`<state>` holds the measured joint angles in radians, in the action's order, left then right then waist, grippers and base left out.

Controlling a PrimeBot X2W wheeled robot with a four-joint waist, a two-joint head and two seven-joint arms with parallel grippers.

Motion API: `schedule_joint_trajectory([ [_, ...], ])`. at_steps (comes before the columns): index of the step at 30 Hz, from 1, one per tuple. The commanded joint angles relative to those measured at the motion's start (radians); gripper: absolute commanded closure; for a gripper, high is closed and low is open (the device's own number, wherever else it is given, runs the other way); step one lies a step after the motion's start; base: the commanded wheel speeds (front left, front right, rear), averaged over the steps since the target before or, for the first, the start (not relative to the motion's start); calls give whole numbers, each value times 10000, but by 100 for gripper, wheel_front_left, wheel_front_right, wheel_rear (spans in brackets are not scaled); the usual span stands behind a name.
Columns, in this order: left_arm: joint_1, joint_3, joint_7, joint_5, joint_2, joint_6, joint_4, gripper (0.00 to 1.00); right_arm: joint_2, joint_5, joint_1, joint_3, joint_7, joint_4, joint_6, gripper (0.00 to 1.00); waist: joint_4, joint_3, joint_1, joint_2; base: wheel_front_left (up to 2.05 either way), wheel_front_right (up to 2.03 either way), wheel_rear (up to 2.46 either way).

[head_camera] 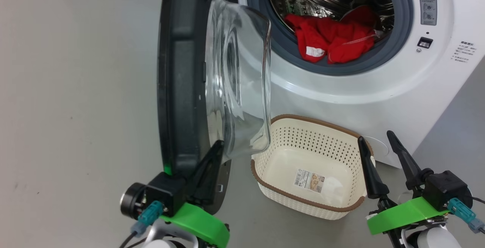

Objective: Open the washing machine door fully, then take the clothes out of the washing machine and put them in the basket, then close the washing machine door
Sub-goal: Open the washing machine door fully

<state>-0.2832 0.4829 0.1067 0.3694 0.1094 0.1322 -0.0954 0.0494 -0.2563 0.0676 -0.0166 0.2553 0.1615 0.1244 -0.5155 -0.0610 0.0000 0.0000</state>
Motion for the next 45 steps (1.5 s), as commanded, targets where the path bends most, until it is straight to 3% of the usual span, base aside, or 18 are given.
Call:
schedule_joint_trajectory([
  [1, -99, -580, -42, 11, 295, 246, 263, 100, 9, -139, 226, -291, 65, -215, 63, 0, -62, 1, 0, 0, 0, 0, 0],
  [28, -142, -2092, 630, -29, 1176, 1491, -171, 100, 8, 235, 311, -311, 65, -119, 63, 0, -136, -309, 0, 0, 0, 0, 0],
  [34, -248, -2437, 950, 180, 1216, 1530, -537, 100, 8, 348, 351, -344, 65, -77, 63, 0, -146, -452, 0, 0, 0, 0, 0],
  [45, -907, -2915, 1435, 571, 1102, 1106, -1877, 100, 8, 541, 441, -364, -47, -121, 63, 0, -195, -684, 0, 0, 0, 0, 0],
])
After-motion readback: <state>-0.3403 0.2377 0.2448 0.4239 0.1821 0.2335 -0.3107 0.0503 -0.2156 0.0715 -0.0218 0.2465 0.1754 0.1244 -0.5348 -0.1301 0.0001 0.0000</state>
